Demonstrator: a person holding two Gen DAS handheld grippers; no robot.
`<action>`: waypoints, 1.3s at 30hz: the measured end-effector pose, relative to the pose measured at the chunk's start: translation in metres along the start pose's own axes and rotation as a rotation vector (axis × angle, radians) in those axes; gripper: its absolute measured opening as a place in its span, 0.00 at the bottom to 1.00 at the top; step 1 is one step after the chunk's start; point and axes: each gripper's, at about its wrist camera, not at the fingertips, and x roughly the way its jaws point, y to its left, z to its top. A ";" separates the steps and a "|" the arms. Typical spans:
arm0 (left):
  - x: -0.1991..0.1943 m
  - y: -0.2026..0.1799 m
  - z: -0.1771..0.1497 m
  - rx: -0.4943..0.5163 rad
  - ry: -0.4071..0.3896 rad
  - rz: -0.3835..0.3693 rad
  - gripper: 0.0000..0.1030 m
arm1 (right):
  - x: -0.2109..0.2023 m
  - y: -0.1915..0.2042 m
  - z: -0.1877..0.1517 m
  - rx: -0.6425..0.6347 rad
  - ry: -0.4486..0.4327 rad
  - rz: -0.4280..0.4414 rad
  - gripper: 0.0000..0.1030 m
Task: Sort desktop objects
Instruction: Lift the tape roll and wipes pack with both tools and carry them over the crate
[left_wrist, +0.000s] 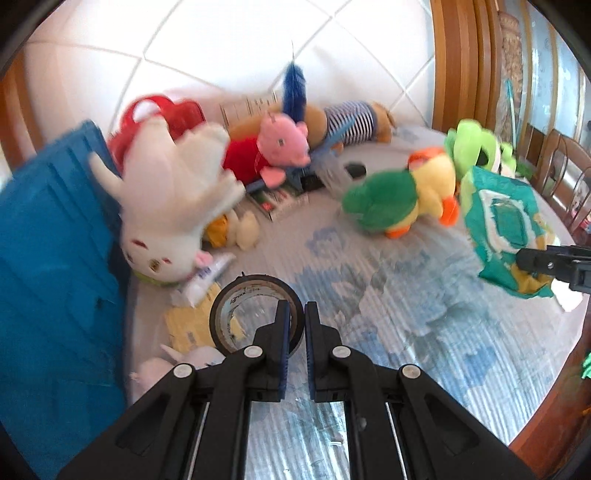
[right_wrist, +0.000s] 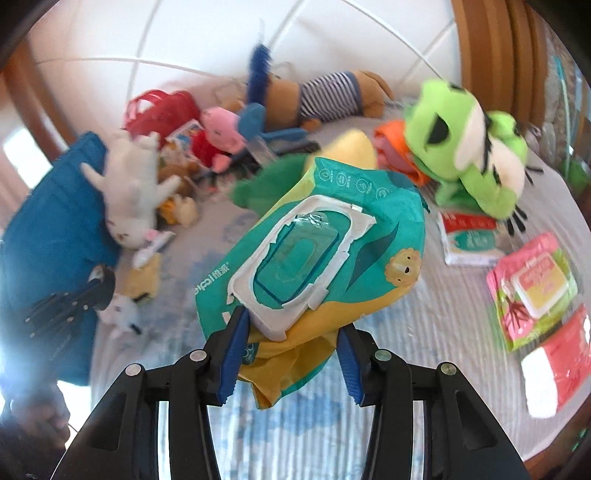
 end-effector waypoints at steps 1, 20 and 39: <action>-0.008 0.001 0.002 -0.004 -0.010 0.008 0.07 | -0.005 0.004 0.003 -0.010 -0.008 0.012 0.44; -0.202 0.054 -0.017 -0.019 -0.234 0.074 0.07 | -0.119 0.186 0.006 -0.252 -0.218 0.169 0.44; -0.354 0.190 -0.021 -0.146 -0.399 0.203 0.07 | -0.187 0.354 0.006 -0.394 -0.362 0.294 0.44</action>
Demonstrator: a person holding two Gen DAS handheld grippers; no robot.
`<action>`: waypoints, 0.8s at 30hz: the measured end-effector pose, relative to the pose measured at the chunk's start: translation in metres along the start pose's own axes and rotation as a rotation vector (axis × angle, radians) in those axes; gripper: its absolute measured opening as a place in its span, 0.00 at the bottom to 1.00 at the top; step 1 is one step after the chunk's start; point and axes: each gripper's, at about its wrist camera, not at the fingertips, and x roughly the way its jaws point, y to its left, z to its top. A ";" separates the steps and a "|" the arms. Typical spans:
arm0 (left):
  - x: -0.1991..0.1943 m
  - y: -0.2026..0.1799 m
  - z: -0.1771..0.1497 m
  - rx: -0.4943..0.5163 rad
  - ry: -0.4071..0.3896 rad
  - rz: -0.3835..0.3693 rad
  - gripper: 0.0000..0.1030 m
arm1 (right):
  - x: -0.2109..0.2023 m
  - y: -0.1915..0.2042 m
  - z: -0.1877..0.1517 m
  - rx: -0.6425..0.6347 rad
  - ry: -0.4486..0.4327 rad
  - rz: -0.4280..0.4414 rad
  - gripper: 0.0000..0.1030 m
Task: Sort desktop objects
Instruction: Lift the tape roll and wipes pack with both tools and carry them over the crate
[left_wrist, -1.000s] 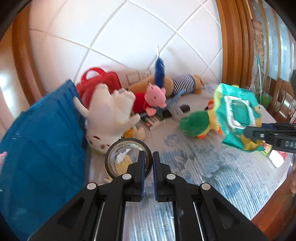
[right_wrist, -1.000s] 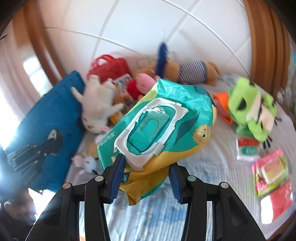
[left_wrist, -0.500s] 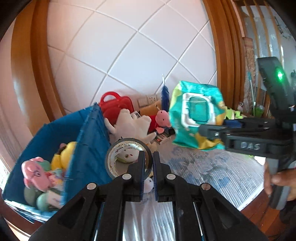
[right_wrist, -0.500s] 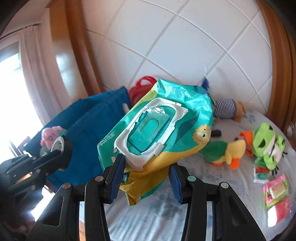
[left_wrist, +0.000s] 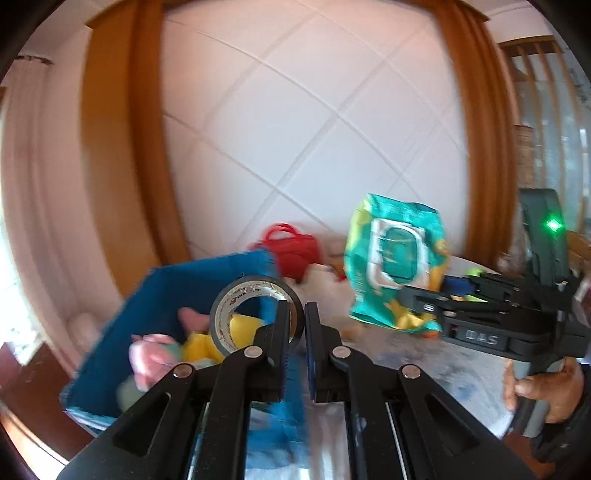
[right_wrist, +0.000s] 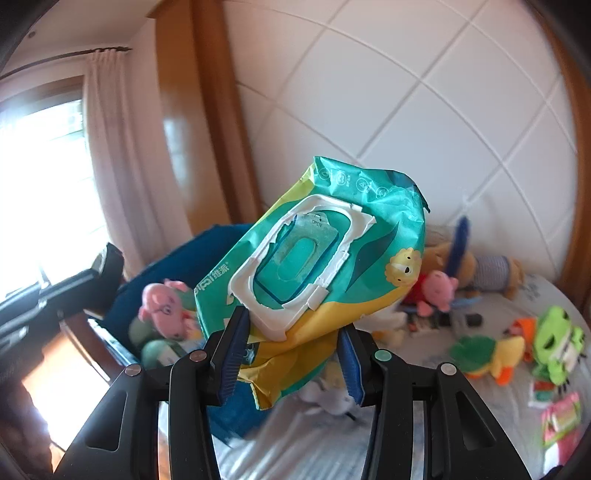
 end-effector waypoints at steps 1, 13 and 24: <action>-0.001 0.009 0.003 -0.007 -0.004 0.031 0.07 | 0.006 0.006 0.005 -0.012 0.001 0.016 0.44; 0.041 0.140 -0.003 -0.091 0.065 0.347 0.07 | 0.087 0.069 0.024 -0.084 0.099 0.104 0.44; 0.081 0.227 -0.013 -0.052 0.149 0.364 0.07 | 0.138 0.129 0.024 -0.053 0.154 0.068 0.44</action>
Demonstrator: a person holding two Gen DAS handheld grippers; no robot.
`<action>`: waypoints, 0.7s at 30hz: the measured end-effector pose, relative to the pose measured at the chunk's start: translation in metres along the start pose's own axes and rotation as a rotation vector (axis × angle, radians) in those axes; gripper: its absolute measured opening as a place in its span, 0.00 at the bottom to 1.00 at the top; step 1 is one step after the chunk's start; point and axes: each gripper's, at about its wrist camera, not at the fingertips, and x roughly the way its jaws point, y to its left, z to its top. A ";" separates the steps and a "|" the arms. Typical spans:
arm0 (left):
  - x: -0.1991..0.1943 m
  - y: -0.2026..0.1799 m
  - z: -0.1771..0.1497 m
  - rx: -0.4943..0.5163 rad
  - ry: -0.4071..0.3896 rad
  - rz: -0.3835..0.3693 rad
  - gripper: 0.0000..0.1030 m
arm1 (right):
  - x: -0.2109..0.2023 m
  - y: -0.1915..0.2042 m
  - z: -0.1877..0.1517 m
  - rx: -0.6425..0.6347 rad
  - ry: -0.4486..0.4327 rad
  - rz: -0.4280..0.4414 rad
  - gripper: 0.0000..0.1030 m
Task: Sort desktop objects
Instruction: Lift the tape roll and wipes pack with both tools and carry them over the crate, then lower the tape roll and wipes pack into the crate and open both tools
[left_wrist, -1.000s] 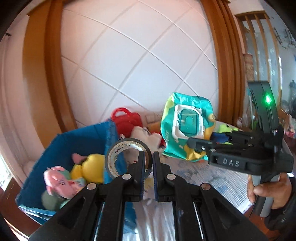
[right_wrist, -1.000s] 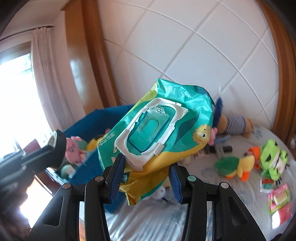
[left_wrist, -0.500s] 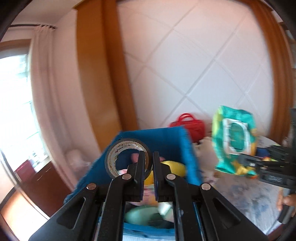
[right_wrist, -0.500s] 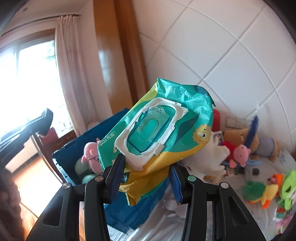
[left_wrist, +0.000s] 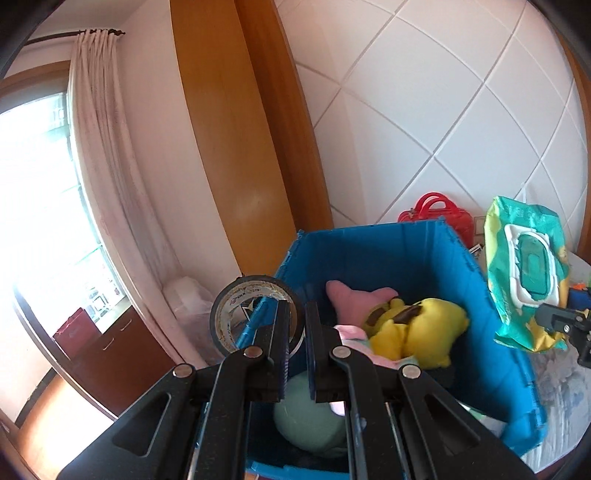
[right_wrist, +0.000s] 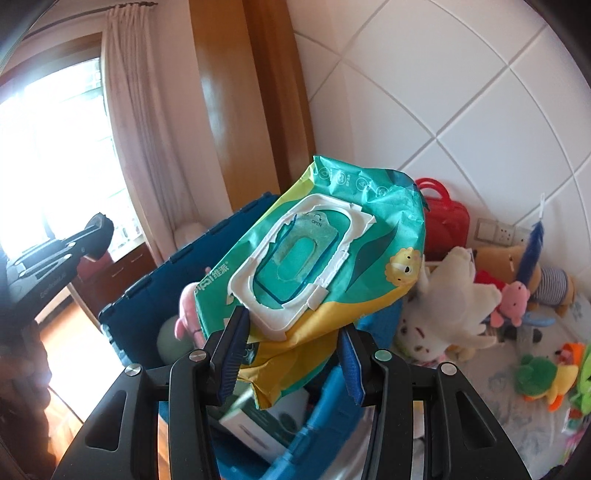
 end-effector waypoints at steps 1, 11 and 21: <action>0.006 0.003 -0.001 0.007 0.008 -0.002 0.07 | 0.003 0.003 -0.001 0.006 0.005 -0.004 0.44; 0.035 0.005 -0.008 0.017 0.040 -0.014 0.08 | 0.023 0.007 -0.005 0.047 0.055 -0.049 0.44; 0.049 0.005 -0.011 0.036 0.062 -0.014 0.08 | 0.031 0.017 0.004 0.035 0.082 -0.055 0.44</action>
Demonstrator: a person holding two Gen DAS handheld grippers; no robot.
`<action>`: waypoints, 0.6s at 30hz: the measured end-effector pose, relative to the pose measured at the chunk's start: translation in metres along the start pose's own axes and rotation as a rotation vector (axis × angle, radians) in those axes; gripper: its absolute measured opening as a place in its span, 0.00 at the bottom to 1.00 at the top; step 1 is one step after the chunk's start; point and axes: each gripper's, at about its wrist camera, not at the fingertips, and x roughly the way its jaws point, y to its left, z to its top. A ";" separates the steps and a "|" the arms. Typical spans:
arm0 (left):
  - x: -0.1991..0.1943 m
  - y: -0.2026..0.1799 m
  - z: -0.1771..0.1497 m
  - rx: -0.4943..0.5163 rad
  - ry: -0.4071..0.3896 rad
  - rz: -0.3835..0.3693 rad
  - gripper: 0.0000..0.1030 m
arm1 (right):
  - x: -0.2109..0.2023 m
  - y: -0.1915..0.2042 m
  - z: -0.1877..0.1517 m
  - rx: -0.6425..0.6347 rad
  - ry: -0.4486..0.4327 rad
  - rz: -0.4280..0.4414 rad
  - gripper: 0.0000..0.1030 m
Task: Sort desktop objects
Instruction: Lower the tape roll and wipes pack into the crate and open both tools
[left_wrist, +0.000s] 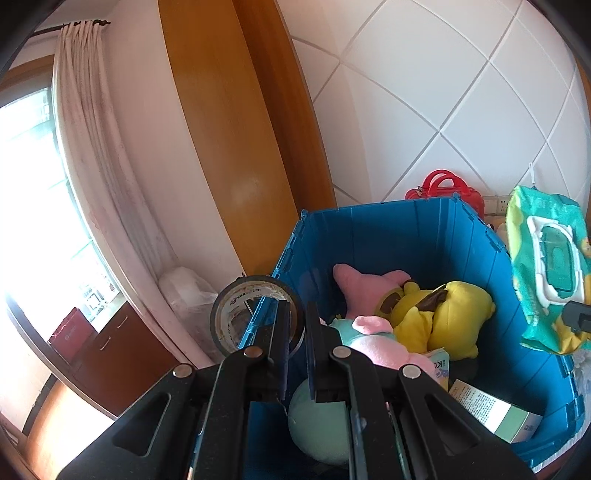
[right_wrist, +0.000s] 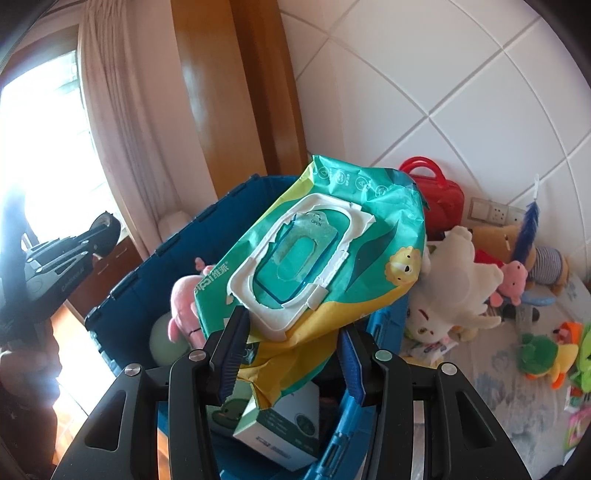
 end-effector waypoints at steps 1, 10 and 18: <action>0.001 -0.001 0.000 0.005 0.000 0.000 0.08 | 0.003 0.002 0.001 -0.002 0.006 0.001 0.44; 0.011 -0.001 -0.004 0.022 0.007 0.001 0.08 | 0.022 0.011 0.003 -0.018 0.035 0.008 0.45; 0.016 0.003 -0.002 0.006 -0.009 -0.010 0.46 | 0.040 0.008 0.008 0.001 0.058 -0.018 0.59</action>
